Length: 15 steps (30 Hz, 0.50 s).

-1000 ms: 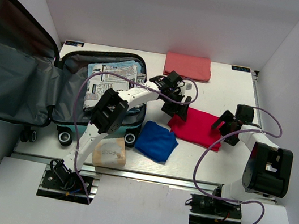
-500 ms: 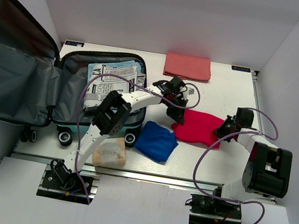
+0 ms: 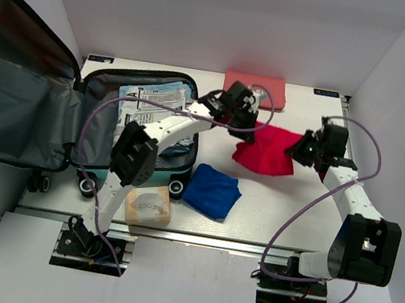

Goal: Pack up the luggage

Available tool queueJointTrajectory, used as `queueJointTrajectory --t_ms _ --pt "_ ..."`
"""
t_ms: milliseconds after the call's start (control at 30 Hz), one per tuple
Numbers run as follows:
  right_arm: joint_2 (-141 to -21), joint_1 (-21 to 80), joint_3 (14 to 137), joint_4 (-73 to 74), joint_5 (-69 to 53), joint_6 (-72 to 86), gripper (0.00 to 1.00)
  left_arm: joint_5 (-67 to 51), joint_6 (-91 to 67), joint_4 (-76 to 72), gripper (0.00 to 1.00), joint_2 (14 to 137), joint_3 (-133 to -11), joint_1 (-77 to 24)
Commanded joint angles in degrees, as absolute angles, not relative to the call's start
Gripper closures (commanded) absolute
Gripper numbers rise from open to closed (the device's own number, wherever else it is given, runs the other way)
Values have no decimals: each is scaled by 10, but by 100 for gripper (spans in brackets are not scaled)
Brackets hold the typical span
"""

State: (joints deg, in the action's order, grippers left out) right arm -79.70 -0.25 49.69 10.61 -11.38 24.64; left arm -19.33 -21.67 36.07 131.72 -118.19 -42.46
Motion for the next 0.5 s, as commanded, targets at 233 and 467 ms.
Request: queueJointTrajectory --t_ms 233,467 --pt "-818 124 688 137 -138 228 100 -17 -218 388 100 1115 -1158 -400" --pt "-912 216 824 156 -130 221 100 108 -262 395 100 1003 -1040 -355"
